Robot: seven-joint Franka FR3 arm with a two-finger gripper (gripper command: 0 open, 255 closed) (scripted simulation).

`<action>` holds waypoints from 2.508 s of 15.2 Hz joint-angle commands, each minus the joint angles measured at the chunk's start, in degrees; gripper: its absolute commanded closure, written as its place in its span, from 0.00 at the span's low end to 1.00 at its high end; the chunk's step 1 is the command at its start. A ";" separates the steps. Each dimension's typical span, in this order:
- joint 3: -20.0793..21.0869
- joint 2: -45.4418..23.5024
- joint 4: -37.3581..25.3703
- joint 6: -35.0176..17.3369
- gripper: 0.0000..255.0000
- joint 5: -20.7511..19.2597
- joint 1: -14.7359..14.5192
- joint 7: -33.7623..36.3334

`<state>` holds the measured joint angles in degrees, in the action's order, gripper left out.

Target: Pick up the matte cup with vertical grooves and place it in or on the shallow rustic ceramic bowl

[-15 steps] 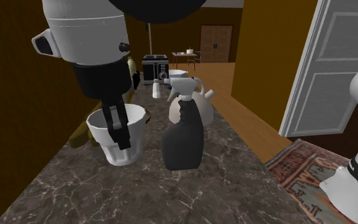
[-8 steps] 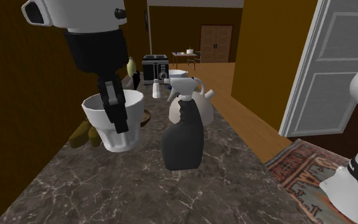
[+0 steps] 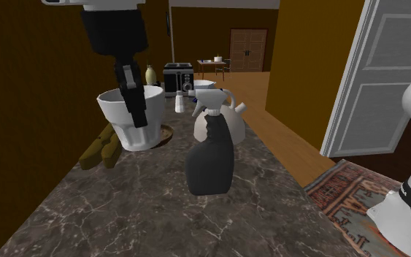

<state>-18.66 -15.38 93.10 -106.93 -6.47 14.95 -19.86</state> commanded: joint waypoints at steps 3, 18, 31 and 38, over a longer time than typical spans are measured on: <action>-1.66 -2.00 -3.26 0.46 1.00 1.13 3.65 -5.51; -4.62 -14.12 -20.56 3.81 1.00 7.07 17.25 -21.52; -4.27 -15.05 -11.87 -5.62 1.00 7.21 16.65 -20.59; -4.14 -15.62 -10.28 -7.74 1.00 7.36 16.62 -20.42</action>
<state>-22.80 -30.99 82.83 -114.62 0.89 31.56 -40.29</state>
